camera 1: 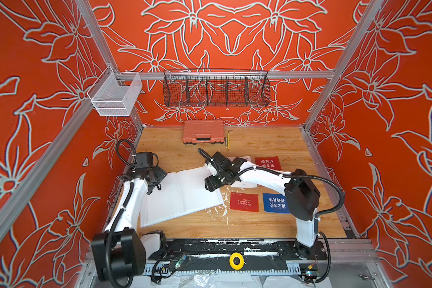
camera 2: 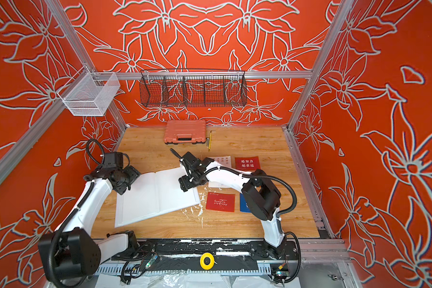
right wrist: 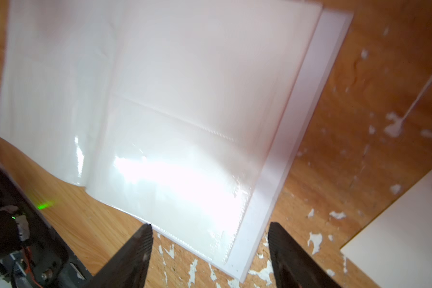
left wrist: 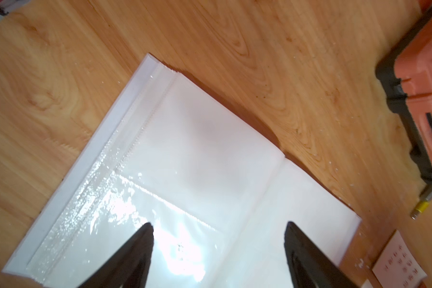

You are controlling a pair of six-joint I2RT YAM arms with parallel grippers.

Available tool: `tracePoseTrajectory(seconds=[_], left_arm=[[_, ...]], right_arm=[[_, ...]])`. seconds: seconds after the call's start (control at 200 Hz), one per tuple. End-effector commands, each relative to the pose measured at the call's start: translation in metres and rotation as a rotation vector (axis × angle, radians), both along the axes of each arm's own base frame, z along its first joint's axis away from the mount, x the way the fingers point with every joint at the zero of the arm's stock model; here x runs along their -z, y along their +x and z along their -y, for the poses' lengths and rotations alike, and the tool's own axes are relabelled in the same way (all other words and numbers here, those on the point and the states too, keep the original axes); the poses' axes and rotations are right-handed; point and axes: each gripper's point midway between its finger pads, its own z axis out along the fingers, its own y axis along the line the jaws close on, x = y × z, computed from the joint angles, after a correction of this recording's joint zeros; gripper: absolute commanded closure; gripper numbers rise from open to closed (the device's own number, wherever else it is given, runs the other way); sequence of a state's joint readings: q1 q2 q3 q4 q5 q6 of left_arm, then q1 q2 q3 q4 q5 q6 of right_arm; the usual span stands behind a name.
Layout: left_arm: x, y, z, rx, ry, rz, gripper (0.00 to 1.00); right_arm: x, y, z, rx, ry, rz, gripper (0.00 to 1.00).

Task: Place the photos into the photo albums
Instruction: Adjust the photo album at the center of the board.

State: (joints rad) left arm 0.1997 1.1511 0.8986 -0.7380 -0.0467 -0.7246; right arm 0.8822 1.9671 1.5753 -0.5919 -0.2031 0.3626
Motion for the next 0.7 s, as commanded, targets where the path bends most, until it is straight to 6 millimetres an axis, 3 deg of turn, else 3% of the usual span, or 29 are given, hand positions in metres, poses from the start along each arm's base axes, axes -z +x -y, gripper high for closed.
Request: tracePoseTrajectory(seconds=[0.0,0.245,0.32,0.44,0.696], left_arm=[[0.021,-0.035,0.018,-0.027,-0.078,-0.117,0.18],[0.032,-0.062,0.066,0.048,-0.161,-0.131,0.16],[0.029,-0.07,0.078,0.065,-0.18,-0.117,0.16],[0.042,-0.085,0.099,0.094,-0.219,-0.183,0.15],[0.076,-0.117,0.111,0.107,-0.176,-0.355,0.15]], right_arm=[[0.006,0.017,-0.008,-0.038,-0.02,-0.001,0.24],[0.007,0.071,-0.035,-0.059,0.029,-0.014,0.24],[0.013,0.08,-0.045,-0.075,0.04,-0.03,0.25],[0.016,0.091,-0.055,-0.087,0.047,-0.04,0.25],[0.017,0.109,-0.068,-0.089,0.095,-0.026,0.24]])
